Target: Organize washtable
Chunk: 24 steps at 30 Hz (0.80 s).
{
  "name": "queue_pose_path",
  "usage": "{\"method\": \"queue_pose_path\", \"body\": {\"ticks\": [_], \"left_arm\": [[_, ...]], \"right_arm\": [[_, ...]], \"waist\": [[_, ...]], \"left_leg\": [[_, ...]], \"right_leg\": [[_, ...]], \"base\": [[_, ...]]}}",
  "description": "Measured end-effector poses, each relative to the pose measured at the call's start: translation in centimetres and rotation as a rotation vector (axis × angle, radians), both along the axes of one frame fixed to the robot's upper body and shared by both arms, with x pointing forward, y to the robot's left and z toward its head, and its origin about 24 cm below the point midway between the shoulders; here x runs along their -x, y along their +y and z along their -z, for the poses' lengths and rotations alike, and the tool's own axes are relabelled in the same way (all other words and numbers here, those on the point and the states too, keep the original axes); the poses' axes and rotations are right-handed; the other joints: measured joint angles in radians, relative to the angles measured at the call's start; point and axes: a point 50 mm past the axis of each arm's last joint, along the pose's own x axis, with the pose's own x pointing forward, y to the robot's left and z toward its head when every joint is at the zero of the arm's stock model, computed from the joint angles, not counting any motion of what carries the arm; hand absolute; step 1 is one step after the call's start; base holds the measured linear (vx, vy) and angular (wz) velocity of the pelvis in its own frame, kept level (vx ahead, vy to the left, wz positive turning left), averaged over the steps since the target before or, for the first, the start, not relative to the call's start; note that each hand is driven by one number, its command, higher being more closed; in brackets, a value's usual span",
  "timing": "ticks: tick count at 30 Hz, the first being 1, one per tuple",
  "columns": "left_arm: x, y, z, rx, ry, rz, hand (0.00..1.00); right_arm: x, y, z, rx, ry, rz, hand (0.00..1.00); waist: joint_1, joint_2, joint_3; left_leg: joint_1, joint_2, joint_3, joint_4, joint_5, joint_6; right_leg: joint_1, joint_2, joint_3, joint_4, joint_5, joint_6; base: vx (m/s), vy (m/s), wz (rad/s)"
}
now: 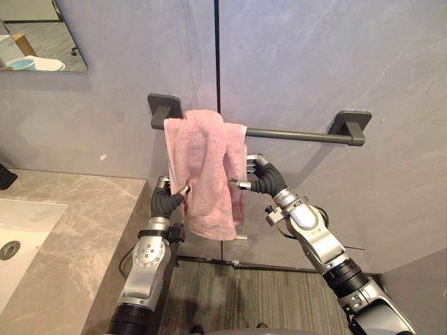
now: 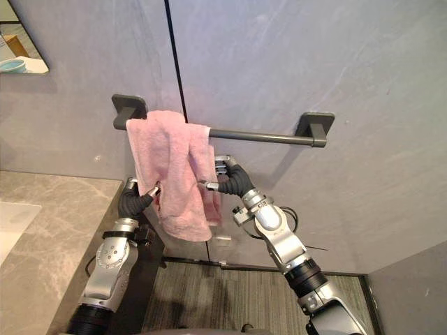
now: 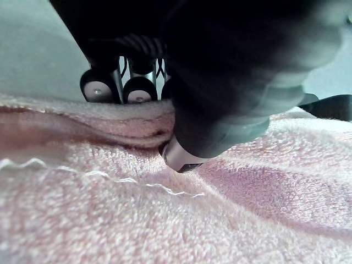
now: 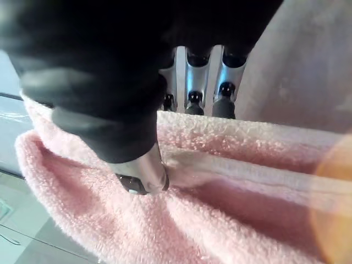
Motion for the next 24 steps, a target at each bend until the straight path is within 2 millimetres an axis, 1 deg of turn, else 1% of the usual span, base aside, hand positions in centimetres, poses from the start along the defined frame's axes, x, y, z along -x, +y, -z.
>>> {"method": "queue_pose_path", "body": {"ticks": [14, 18, 22, 24], "left_arm": [[0.0, 0.0, 0.0, -0.001, 0.000, 0.000, 1.00], [0.0, 0.1, 0.0, 0.000, -0.001, -0.002, 1.00], [0.0, 0.4, -0.1, -0.001, -0.006, -0.009, 1.00], [0.0, 0.7, -0.2, 0.001, -0.011, -0.014, 1.00]], "right_arm": [[-0.1, -0.1, -0.1, -0.001, -0.002, -0.002, 1.00], [-0.2, -0.4, -0.2, -0.014, -0.002, 0.011, 1.00], [-0.6, -2.0, -0.6, -0.051, -0.005, 0.063, 1.00], [-0.4, -3.3, -0.6, -0.073, -0.005, 0.107, 1.00]], "waist": [[0.003, -0.015, 0.000], [0.002, -0.017, 0.000], [0.002, -0.017, 0.001], [0.003, -0.017, 0.001]], "left_leg": [[0.002, 0.002, 0.003, 0.000, 0.000, 0.000], [0.003, 0.002, 0.005, 0.000, 0.000, 0.000], [0.009, 0.001, 0.007, -0.002, 0.000, 0.000], [0.016, -0.001, 0.007, -0.003, 0.000, -0.001]], "right_leg": [[0.000, 0.002, 0.006, 0.000, 0.000, -0.001], [0.000, 0.002, 0.009, 0.001, -0.001, -0.001], [0.000, 0.001, 0.010, 0.004, -0.001, 0.000], [0.000, -0.001, 0.010, 0.004, -0.001, 0.000]], "base": [[0.00, 0.000, 0.00], [0.00, 0.000, 0.00], [0.00, 0.000, 0.00], [0.00, 0.000, 0.00]]}}
